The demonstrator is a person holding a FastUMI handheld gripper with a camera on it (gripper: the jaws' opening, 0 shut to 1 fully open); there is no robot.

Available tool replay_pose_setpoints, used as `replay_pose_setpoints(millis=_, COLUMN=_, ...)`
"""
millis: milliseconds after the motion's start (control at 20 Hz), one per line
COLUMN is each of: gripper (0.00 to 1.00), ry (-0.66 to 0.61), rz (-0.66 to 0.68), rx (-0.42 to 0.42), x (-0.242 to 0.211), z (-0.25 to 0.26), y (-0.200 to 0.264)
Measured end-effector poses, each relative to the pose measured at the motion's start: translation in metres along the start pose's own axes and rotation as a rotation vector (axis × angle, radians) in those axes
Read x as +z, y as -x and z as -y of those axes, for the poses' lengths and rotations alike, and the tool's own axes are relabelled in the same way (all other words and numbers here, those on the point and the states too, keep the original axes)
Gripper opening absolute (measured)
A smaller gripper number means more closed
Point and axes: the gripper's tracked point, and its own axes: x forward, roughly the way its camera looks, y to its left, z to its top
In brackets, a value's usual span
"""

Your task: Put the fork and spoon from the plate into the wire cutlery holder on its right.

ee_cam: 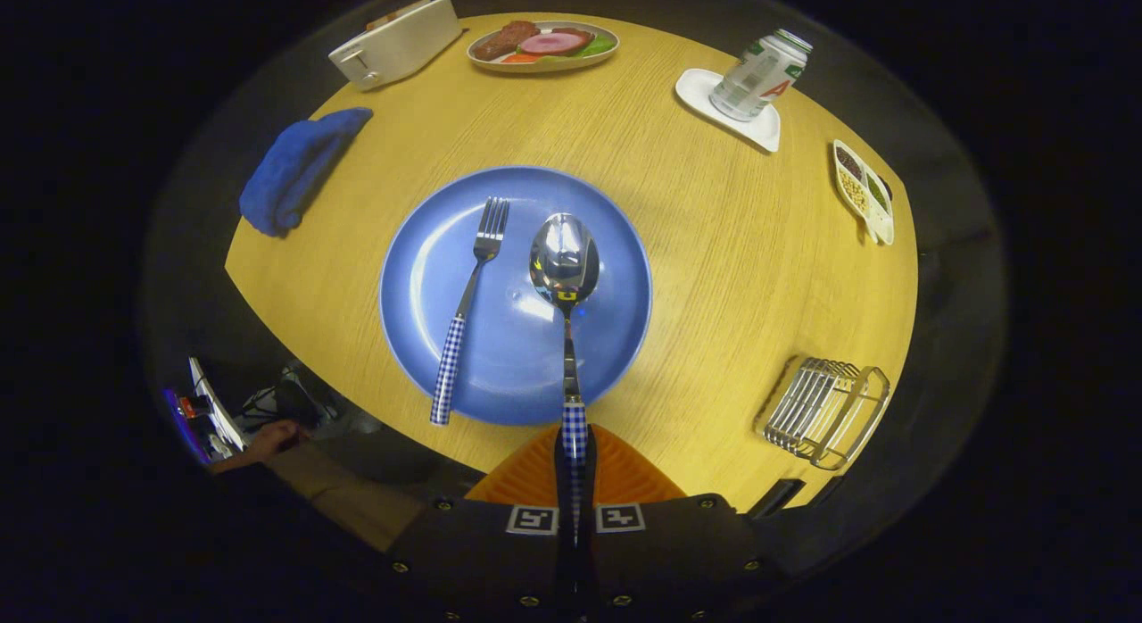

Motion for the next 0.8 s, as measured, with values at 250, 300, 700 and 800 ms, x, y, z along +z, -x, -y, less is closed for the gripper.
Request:
replay_pose_setpoints(millis=250, gripper=0.01, ry=0.046, rz=-0.031, rx=-0.024, x=-0.031, z=0.025, y=0.024)
replay_pose_setpoints(millis=300, gripper=0.01, ry=0.052, rz=-0.043, rx=-0.025, x=-0.038, z=0.031, y=0.030)
replay_pose_setpoints(millis=700, gripper=0.01, ry=0.037, rz=-0.116, rx=-0.057, x=-0.091, z=0.090, y=0.072)
replay_pose_setpoints(millis=800, gripper=0.01, ry=0.032, rz=-0.117, rx=-0.114, x=-0.097, z=0.114, y=0.080)
